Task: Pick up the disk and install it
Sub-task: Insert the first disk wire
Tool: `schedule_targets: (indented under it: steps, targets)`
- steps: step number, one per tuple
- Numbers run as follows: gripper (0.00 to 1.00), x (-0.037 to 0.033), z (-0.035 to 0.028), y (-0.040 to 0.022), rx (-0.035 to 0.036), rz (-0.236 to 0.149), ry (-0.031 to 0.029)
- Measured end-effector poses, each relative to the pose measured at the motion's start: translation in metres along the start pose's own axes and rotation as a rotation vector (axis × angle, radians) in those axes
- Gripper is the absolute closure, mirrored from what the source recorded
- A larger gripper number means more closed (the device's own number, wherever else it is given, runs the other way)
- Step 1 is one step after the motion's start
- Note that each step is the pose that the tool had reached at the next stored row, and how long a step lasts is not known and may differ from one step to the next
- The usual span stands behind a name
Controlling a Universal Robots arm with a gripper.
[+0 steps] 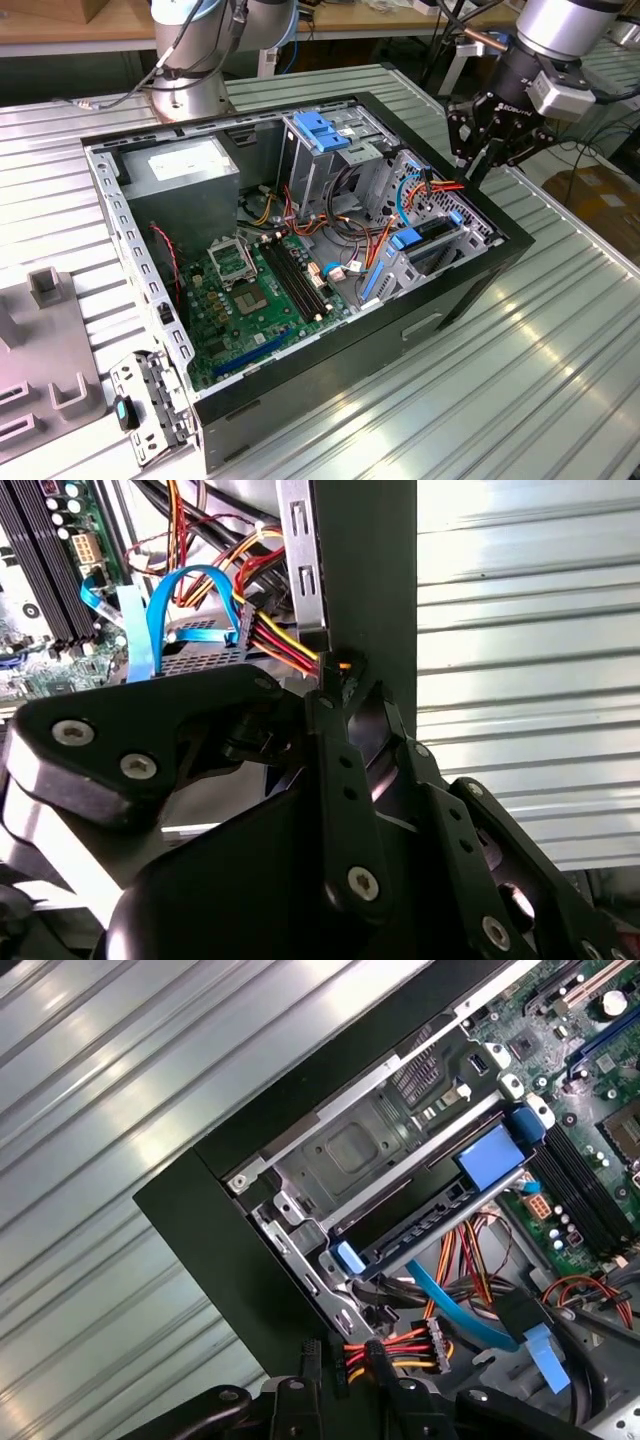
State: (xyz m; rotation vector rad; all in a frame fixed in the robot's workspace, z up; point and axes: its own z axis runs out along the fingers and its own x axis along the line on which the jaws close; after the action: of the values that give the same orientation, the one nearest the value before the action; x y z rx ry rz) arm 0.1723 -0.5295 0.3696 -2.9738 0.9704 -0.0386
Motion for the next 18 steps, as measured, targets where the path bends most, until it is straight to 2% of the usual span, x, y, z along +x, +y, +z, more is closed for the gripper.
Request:
schedule_targets:
  steps: [6,7,8,13,15,16,18]
  targets:
    - [0.69,0.0009,0.0033,-0.0007,0.0012,-0.011,0.0015]
    - [0.7,0.0009,0.0034,-0.0007,0.0013,-0.011,0.0015]
    - [0.77,0.0009,0.0033,-0.0007,0.0013,-0.011,0.0015]
    - [0.77,0.0009,0.0034,-0.0007,0.0013,-0.011,0.0014]
    - [0.79,0.0009,0.0034,-0.0007,0.0013,-0.011,0.0015]
    - [0.84,0.0009,0.0034,-0.0007,0.0013,-0.011,0.0015]
    - [0.84,0.001,0.0034,-0.0006,0.0014,-0.011,0.0014]
